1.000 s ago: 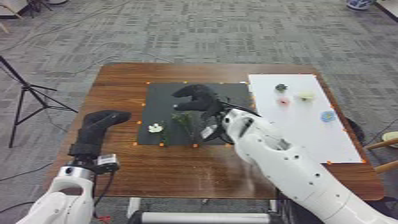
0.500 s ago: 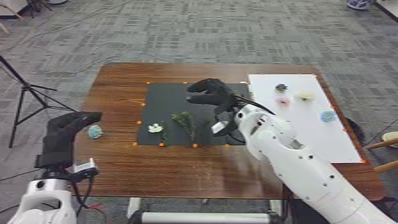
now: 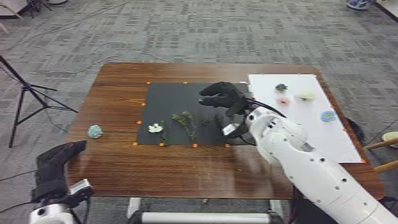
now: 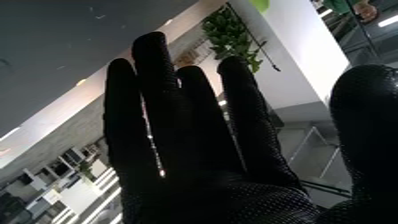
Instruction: Arrange flowers
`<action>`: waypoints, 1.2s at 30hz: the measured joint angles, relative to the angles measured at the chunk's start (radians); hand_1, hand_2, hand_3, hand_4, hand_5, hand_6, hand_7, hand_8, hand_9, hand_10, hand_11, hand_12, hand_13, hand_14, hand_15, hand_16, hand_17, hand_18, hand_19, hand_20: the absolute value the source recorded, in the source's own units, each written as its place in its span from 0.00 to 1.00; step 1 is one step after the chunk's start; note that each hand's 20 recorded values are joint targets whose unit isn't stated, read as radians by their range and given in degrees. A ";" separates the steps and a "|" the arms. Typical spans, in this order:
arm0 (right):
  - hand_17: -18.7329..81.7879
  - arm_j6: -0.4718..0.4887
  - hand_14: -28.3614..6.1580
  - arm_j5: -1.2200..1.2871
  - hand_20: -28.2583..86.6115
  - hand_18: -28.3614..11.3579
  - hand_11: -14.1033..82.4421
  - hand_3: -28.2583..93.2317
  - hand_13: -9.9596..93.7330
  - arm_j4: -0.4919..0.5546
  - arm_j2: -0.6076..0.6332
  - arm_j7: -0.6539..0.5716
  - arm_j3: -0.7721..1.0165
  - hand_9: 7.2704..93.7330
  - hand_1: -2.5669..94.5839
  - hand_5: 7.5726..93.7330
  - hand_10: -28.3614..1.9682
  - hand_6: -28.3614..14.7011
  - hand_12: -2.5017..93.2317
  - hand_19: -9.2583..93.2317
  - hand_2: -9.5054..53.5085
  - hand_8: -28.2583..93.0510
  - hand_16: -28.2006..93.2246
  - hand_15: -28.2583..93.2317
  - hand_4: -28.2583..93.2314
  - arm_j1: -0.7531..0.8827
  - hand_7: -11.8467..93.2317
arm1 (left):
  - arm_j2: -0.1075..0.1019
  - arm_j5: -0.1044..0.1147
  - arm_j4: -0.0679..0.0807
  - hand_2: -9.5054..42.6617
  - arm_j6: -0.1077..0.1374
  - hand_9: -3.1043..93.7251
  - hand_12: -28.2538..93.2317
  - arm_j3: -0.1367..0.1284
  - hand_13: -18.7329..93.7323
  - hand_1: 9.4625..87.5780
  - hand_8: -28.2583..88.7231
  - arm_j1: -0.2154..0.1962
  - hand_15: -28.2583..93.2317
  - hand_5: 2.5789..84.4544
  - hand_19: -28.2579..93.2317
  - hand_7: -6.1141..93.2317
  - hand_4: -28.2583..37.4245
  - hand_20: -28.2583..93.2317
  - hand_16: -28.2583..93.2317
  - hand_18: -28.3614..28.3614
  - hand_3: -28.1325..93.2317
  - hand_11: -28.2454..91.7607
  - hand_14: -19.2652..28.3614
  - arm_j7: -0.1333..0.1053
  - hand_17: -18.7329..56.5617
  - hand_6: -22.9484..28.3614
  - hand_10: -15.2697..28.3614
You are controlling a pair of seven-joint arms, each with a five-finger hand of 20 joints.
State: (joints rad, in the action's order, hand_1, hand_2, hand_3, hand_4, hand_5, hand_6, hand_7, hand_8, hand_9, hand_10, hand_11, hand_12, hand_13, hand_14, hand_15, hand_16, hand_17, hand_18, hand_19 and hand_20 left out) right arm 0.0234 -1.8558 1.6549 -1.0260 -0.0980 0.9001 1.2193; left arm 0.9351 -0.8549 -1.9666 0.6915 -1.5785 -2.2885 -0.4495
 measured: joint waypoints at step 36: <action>0.43 0.086 0.33 -0.025 0.59 0.21 0.20 0.81 0.61 -0.010 -0.026 0.061 -0.070 0.47 0.24 0.52 0.40 0.58 0.15 0.56 0.24 0.16 0.45 0.43 0.08 -0.036 0.23 | 0.116 0.101 0.240 0.06 -0.102 0.61 0.35 0.396 0.55 0.22 0.14 0.586 0.43 0.73 0.38 0.38 0.10 0.44 0.26 0.71 0.84 0.47 0.69 -0.074 0.34 0.40 0.61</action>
State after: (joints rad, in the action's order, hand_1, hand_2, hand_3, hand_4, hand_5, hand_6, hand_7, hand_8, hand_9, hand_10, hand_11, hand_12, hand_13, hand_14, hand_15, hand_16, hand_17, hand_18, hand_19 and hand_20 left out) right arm 0.1095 -1.8812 1.6451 -1.0518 -0.0366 0.8304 1.1834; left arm 1.0508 -0.7537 -1.7266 0.5895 -1.1822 -1.7023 -0.5240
